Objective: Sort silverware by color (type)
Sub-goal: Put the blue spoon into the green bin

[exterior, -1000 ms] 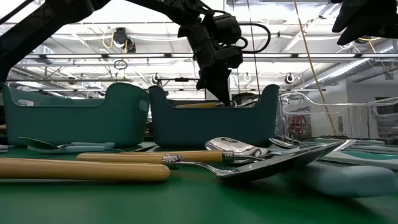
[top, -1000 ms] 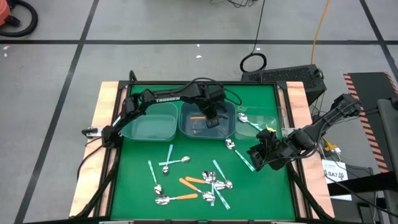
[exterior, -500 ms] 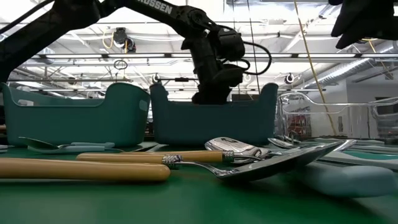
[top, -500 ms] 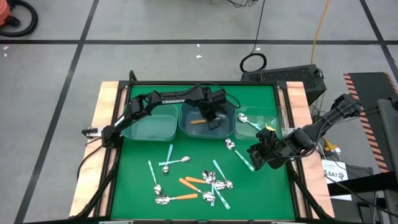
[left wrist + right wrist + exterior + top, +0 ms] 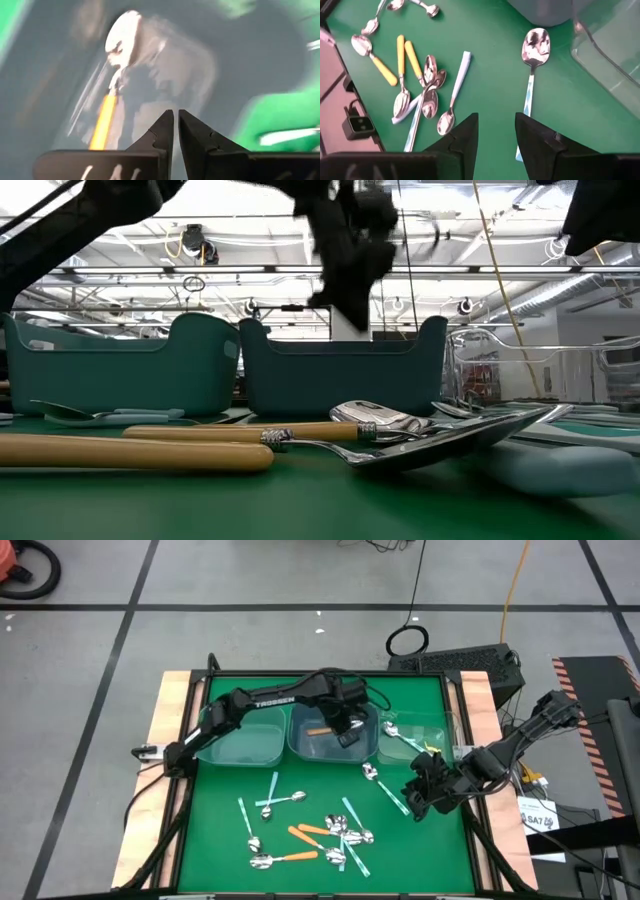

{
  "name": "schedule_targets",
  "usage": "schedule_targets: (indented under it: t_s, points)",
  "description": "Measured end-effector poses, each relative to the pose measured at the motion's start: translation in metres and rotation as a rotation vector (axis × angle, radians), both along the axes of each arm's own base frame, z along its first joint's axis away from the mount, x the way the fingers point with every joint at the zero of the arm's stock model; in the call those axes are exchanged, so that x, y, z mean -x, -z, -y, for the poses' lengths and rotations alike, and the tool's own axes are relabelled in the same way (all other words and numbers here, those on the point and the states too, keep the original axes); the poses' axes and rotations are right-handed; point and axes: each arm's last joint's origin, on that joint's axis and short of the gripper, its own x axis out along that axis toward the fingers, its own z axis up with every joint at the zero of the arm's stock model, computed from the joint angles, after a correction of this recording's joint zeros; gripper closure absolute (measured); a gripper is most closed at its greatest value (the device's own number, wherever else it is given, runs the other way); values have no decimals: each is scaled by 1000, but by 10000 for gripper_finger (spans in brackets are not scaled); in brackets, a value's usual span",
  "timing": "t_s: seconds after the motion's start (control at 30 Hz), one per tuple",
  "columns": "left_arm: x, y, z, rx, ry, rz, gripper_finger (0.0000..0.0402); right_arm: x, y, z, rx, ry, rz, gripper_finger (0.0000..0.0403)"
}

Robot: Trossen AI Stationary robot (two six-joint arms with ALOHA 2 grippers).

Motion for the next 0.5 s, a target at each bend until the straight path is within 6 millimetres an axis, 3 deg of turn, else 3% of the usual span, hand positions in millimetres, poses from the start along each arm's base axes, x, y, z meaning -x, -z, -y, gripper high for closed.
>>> schedule_targets:
  t_s: [0.1,0.27,0.37,0.5]
  points:
    - [2,-23,12,-11,-12,79,368,1,0,-1,19,-37,-1,280]
    - [9,-37,44,0,-49,39,368,2,0,-5,55,-109,1,280]
    - [10,-37,75,19,-21,4,368,3,0,-6,67,-140,6,280]
    - [12,-35,132,17,109,-16,368,5,-1,-10,49,-145,14,280]
